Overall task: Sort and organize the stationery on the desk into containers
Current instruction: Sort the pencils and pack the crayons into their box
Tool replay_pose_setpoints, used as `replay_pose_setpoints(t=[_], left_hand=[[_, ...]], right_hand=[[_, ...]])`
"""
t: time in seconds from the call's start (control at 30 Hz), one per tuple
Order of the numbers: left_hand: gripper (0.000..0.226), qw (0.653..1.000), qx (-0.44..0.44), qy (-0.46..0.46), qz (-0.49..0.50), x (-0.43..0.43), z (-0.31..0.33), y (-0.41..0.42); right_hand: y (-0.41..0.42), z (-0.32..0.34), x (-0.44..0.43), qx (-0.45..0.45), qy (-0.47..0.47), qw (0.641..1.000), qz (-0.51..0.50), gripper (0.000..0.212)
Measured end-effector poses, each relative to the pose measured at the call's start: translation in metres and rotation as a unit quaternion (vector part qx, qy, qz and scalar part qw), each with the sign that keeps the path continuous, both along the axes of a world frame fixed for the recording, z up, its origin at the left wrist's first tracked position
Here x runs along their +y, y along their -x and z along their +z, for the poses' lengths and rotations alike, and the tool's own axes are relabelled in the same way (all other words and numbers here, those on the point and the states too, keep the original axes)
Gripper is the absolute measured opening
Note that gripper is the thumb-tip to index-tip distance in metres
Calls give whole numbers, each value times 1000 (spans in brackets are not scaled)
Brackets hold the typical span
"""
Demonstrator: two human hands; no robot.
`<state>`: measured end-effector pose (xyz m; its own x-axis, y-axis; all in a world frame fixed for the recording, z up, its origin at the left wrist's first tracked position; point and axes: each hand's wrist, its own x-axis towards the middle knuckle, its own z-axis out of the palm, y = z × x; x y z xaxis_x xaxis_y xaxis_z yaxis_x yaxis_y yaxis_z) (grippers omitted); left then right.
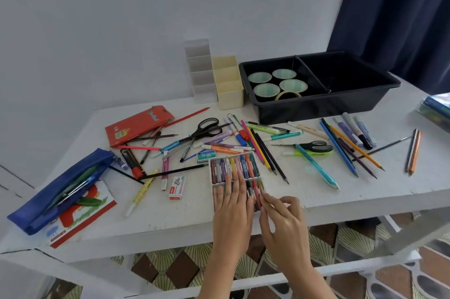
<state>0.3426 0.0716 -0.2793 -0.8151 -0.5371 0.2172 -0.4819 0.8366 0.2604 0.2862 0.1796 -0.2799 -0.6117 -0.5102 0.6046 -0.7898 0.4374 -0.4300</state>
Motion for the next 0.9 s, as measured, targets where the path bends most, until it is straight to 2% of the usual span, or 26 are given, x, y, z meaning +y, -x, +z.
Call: replay_pose_setpoints(t=[0.3,0.47,0.57,0.63,0.7,0.8,0.9], left_hand=[[59,997,-57,33,44,0,6,7],[52,996,-68,-44,34,1,10,7],[59,996,-59,-50,34,0,15,5],[65,998,3,-55,9,0,17,6],[67,991,57,-117,10,1,23,4],[61,980,148,-120,59,5,34,-9],[55,965,204,-121,109,6,43,-29]], right_hand=[[5,8,-5,6,-62,998,12,38],[9,9,-4,9,-114,993,39,42],[9,13,-6,9,-133,990,36,42],[10,16,-7,13,-144,989,33,35],[12,21,-9,16,-156,987,30,25],[16,31,-17,-8,-159,987,5,27],[11,34,-30,-57,-115,992,10,31]])
